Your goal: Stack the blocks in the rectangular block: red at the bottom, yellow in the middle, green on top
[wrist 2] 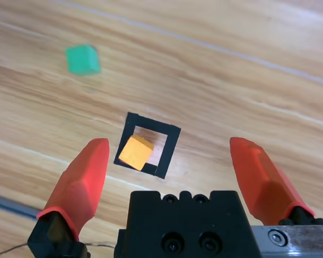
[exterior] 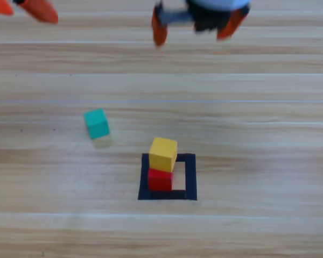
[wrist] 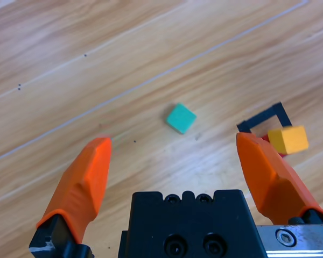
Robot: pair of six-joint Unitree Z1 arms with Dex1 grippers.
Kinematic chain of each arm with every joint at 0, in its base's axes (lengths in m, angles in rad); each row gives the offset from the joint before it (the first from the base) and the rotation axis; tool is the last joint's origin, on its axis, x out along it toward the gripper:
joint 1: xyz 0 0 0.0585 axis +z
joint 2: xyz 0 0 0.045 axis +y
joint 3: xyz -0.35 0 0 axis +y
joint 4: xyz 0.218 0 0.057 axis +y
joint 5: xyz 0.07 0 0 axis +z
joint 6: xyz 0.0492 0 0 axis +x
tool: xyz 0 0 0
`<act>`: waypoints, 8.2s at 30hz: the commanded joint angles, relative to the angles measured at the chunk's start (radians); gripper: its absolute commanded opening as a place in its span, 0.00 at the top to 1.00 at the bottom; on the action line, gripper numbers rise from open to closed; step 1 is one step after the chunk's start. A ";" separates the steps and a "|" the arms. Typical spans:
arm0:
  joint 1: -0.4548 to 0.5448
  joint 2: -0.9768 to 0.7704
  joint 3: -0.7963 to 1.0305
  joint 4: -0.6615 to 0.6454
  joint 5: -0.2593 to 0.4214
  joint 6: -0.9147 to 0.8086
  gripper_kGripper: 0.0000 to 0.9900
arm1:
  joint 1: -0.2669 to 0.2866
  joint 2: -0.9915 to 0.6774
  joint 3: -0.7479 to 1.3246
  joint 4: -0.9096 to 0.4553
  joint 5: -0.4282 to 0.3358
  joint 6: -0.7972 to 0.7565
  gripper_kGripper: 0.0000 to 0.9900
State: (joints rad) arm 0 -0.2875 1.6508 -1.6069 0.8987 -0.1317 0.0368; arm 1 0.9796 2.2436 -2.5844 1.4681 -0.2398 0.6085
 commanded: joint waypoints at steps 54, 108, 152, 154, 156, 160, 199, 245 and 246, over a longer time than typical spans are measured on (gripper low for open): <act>-0.179 0.627 -0.102 0.037 0.196 0.077 0.03 | -0.176 -0.737 1.543 -1.071 0.381 -0.717 0.00; -0.208 0.593 -0.288 0.206 0.168 -0.471 0.94 | -0.176 -0.734 1.543 -1.071 0.381 -0.714 0.00; -0.572 0.595 -0.591 0.514 0.221 -0.871 0.99 | -0.176 -0.733 1.543 -1.069 0.381 -0.716 0.00; -0.572 0.603 -0.587 0.516 0.221 -0.865 0.99 | -0.176 -0.731 1.543 -1.069 0.381 -0.716 0.00; -0.572 0.612 -0.578 0.516 0.221 -0.859 0.99 | -0.176 -0.730 1.543 -1.071 0.381 -0.716 0.00; -0.575 0.618 -0.568 0.517 0.221 -0.845 0.99 | -0.176 -0.728 1.543 -1.069 0.381 -0.716 0.00; -0.604 0.659 -0.551 0.516 0.221 -0.859 0.99 | -0.176 -0.723 1.543 -1.069 0.381 -0.716 0.00; -0.604 0.713 -0.601 0.513 0.207 -0.867 0.99 | -0.176 -0.720 1.543 -1.069 0.381 -0.717 0.00; -0.604 0.715 -0.601 0.513 0.207 -0.868 0.99 | -0.176 -0.720 1.543 -1.069 0.381 -0.716 0.00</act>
State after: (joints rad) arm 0 -0.8751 2.3052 -2.1959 1.4072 0.0765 -0.8189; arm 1 0.8297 1.4783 -1.0557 0.4071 0.1595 -0.0983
